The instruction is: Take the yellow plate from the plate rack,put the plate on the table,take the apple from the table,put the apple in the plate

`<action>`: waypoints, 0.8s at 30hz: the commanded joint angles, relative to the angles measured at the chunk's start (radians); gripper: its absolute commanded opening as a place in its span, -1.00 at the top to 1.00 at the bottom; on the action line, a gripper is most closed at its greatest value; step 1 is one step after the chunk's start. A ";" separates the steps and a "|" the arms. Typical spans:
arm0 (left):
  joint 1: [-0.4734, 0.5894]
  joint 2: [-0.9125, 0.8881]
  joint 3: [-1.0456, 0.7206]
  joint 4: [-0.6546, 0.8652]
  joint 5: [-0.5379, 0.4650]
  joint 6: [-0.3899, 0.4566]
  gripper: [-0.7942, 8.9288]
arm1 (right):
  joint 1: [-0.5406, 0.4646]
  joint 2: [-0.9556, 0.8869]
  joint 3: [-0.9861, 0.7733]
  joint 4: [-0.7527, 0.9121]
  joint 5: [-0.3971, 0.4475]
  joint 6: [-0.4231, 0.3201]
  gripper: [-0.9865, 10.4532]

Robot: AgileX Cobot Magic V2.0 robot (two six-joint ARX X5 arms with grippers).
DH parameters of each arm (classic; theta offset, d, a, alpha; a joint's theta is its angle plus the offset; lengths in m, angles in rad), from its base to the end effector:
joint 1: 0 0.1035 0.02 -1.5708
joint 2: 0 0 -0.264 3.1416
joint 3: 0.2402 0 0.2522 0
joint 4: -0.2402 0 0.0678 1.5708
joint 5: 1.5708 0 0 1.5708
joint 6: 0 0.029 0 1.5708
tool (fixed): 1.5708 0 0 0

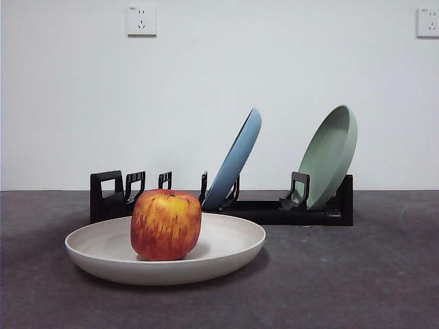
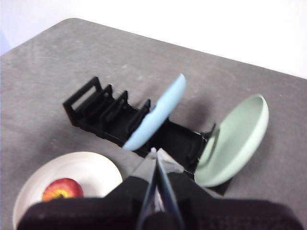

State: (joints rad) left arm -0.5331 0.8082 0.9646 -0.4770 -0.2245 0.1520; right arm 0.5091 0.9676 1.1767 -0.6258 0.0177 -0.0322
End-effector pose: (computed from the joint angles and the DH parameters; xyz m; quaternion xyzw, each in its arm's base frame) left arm 0.1423 -0.0765 0.3615 0.1329 0.1363 -0.1625 0.9682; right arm 0.1626 0.0902 0.3913 -0.0691 0.1959 0.2412 0.9480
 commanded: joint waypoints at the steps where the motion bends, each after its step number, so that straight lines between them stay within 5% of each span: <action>1: 0.028 -0.057 -0.093 0.051 0.020 -0.066 0.86 | -0.005 -0.080 -0.156 0.072 0.029 0.044 0.85; 12: 0.047 -0.323 -0.486 0.214 0.013 -0.251 0.86 | -0.004 -0.398 -0.647 0.312 0.056 0.214 0.85; 17: 0.044 -0.371 -0.523 0.175 0.020 -0.289 0.85 | -0.004 -0.427 -0.672 0.266 0.167 0.219 0.85; 24: 0.044 -0.359 -0.522 0.106 0.018 -0.288 0.84 | -0.004 -0.427 -0.672 0.248 0.172 0.218 0.85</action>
State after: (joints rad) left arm -0.4908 0.4507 0.4438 -0.3767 -0.2070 -0.1253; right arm 0.5045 0.5419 0.5079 -0.3817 0.1867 0.1734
